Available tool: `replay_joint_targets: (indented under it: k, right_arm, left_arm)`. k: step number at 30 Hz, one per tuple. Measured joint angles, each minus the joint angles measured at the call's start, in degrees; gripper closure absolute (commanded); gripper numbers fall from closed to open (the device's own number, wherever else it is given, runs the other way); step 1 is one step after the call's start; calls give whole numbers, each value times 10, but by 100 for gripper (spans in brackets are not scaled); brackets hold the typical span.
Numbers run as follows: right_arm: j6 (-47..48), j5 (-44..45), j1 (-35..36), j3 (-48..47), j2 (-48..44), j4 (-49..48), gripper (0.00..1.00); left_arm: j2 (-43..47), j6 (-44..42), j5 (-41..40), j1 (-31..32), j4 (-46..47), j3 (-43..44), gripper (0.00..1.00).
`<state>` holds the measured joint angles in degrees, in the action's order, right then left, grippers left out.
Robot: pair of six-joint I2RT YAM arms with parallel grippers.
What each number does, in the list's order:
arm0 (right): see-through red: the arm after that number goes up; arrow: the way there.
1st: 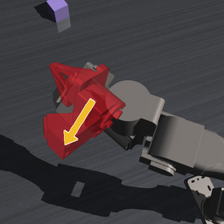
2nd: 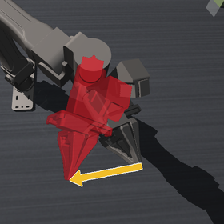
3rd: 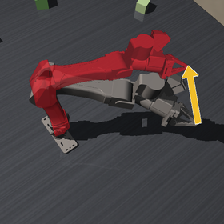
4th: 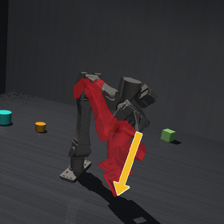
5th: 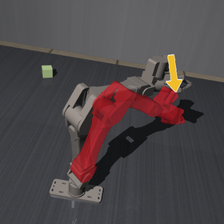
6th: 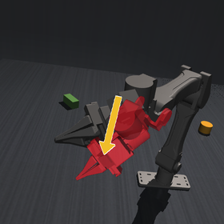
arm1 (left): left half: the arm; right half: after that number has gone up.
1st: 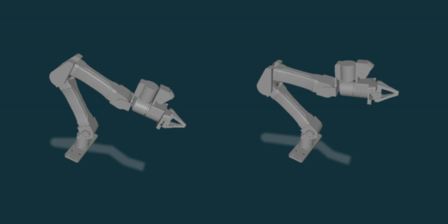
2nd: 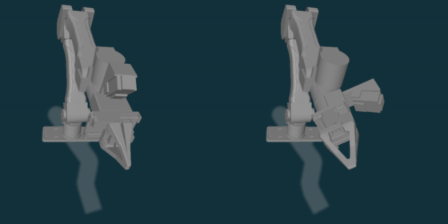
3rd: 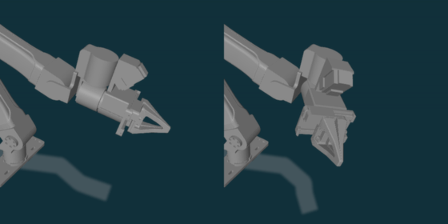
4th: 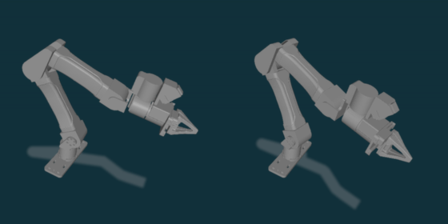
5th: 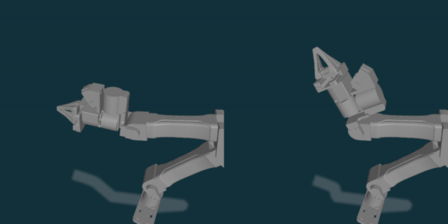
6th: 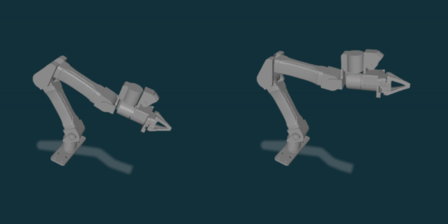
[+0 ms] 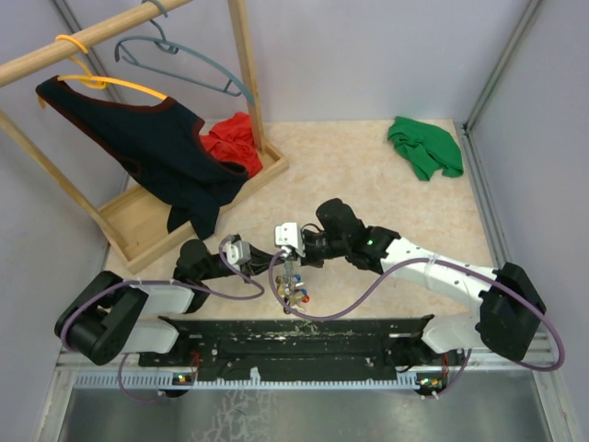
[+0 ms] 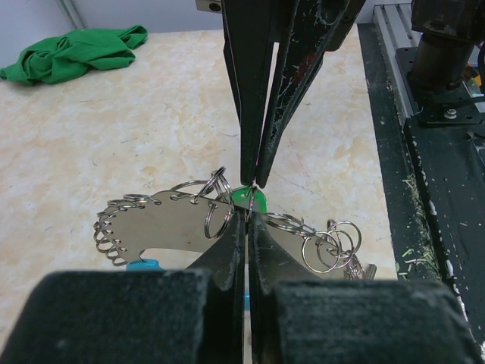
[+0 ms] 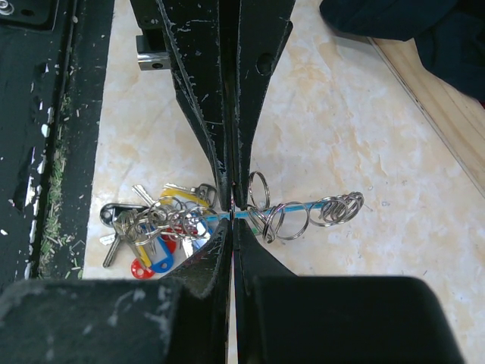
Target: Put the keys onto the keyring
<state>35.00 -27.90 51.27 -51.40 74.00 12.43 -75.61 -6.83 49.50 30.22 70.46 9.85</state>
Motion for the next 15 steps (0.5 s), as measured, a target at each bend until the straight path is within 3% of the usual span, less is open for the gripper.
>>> replay_joint_targets:
  k: [15]
  right_arm:
    - [4,31,7,23,0,-49,100]
  left_arm:
    - [0,67,-38,-1,1,1,100]
